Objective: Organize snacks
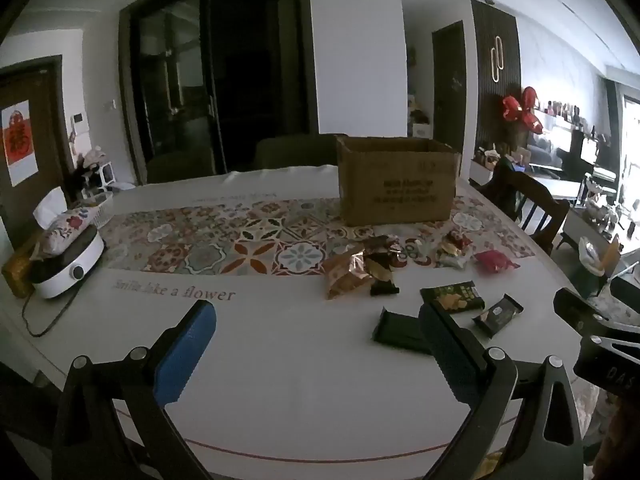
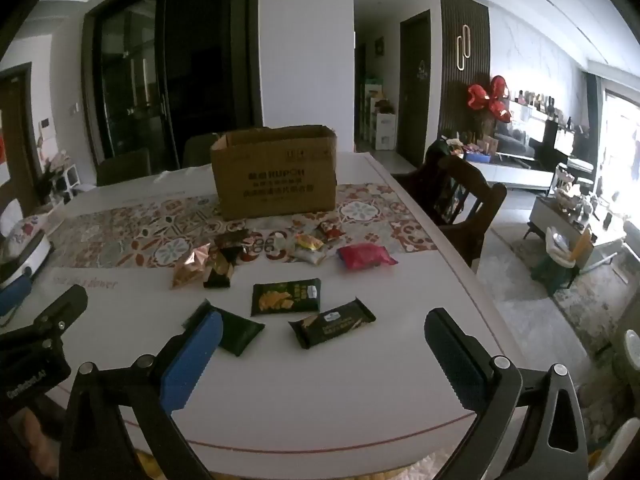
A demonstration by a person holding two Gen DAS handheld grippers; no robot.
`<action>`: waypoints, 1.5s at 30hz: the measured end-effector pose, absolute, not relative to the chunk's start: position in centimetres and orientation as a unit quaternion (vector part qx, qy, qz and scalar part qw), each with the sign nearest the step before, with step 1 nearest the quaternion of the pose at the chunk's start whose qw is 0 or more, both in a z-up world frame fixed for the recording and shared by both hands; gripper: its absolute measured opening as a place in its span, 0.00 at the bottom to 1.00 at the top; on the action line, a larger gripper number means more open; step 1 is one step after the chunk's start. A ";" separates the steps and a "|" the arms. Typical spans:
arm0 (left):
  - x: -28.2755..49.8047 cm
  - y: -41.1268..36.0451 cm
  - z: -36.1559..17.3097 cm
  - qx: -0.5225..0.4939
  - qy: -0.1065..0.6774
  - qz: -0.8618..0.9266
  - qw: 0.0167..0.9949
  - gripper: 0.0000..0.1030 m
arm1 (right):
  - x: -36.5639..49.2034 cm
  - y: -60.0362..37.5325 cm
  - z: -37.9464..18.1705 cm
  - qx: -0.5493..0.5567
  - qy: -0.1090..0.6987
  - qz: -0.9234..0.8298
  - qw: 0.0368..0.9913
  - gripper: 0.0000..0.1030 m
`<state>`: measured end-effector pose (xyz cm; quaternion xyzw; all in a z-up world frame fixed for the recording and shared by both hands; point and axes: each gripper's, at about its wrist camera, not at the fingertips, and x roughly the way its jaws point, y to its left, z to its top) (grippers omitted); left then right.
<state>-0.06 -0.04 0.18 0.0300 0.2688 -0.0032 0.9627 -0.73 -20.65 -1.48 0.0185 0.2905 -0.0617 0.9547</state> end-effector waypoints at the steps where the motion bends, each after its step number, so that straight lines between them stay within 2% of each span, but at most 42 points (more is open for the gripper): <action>1: -0.4 0.3 0.1 0.024 0.265 -0.003 0.964 1.00 | -0.8 -20.7 -1.5 0.021 0.284 -0.061 0.957 0.99; 45: -0.9 0.6 1.0 0.029 0.246 0.003 0.969 1.00 | -1.0 -20.7 -0.9 0.015 0.281 -0.065 0.957 0.99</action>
